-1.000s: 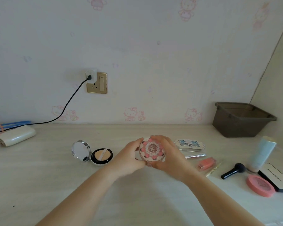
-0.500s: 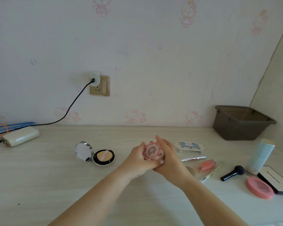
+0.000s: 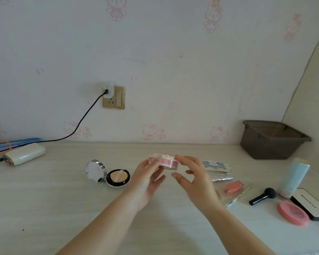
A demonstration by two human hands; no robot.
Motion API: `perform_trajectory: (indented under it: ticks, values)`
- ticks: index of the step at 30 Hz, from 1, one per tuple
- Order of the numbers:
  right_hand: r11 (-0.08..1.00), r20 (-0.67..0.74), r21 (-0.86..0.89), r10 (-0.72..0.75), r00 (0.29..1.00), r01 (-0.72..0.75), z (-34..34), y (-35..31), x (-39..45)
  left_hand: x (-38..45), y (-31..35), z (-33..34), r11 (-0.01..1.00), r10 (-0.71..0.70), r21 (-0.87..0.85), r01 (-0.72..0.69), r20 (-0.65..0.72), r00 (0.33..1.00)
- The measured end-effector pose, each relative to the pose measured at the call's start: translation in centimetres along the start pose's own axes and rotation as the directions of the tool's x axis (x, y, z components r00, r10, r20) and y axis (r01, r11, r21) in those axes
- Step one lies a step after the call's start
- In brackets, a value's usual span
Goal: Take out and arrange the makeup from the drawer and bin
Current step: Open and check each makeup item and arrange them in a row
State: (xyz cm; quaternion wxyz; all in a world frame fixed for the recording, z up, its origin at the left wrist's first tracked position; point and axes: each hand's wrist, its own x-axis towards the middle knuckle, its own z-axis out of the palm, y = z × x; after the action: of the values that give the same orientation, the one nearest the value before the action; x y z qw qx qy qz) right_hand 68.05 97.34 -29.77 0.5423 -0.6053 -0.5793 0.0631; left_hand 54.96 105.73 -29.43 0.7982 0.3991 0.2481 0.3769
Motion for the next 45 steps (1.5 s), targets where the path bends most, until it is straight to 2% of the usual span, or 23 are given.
perform_trajectory:
  ticks: [3,6,10,17,19,25,27,30,32,37,41,43,45]
  values:
    - [1.000,0.039,-0.024,-0.016,0.999,0.017,-0.2,-0.8,0.6,-0.1,0.0,-0.2,0.982,-0.072,-0.172,0.084,0.079,0.994]
    - [0.999,0.127,-0.036,-0.031,0.991,0.036,-0.1,-1.1,1.3,-0.3,0.0,0.1,0.958,-0.110,-0.254,0.130,0.091,0.990]
    - [0.997,0.295,-0.065,-0.017,0.955,0.038,0.0,-0.5,1.8,-0.1,-0.3,0.4,0.951,-0.150,-0.261,0.166,0.082,0.985]
    - [0.977,0.432,-0.181,-0.023,0.902,0.111,-0.1,-0.1,2.0,0.1,-0.7,0.2,0.960,-0.165,-0.220,0.172,0.049,0.985]
    - [0.971,0.436,-0.192,-0.043,0.899,0.140,0.1,-0.1,2.0,0.1,-0.6,0.2,0.960,-0.164,-0.225,0.168,0.038,0.986]
    - [0.979,0.305,-0.184,-0.032,0.952,0.092,-0.8,-0.1,3.7,0.3,-1.4,-0.6,0.970,-0.184,-0.161,0.183,0.006,0.983]
    - [0.986,0.264,-0.155,-0.020,0.964,0.063,-0.8,-0.1,4.3,0.1,-1.4,-0.7,0.979,-0.151,-0.132,0.157,0.055,0.987]
    - [0.995,0.224,-0.104,0.030,0.974,-0.006,-0.7,-0.2,5.1,-0.3,-1.6,-0.9,0.997,-0.071,0.027,0.068,0.172,0.983]
    - [0.997,0.243,-0.047,0.070,0.967,-0.061,-0.5,-0.5,5.6,-0.4,-1.7,-1.2,0.994,-0.045,0.111,0.017,0.254,0.966]
    - [0.989,0.328,0.080,0.093,0.940,-0.126,0.9,-1.5,6.4,-0.3,-1.5,-1.6,0.994,-0.062,0.105,0.028,0.330,0.942]
    - [0.990,0.387,0.044,0.105,0.916,-0.132,1.4,-1.6,6.4,-0.2,-1.5,-1.6,0.998,-0.064,0.049,0.051,0.321,0.945]
    - [0.986,0.376,-0.024,0.162,0.912,-0.166,0.9,-1.4,6.1,-0.1,-1.4,-1.6,0.999,-0.047,0.008,0.047,0.299,0.953]
    - [0.970,0.430,-0.133,0.240,0.870,-0.202,0.2,-0.5,5.5,0.1,-1.2,-1.6,0.999,-0.029,-0.018,0.035,0.260,0.965]
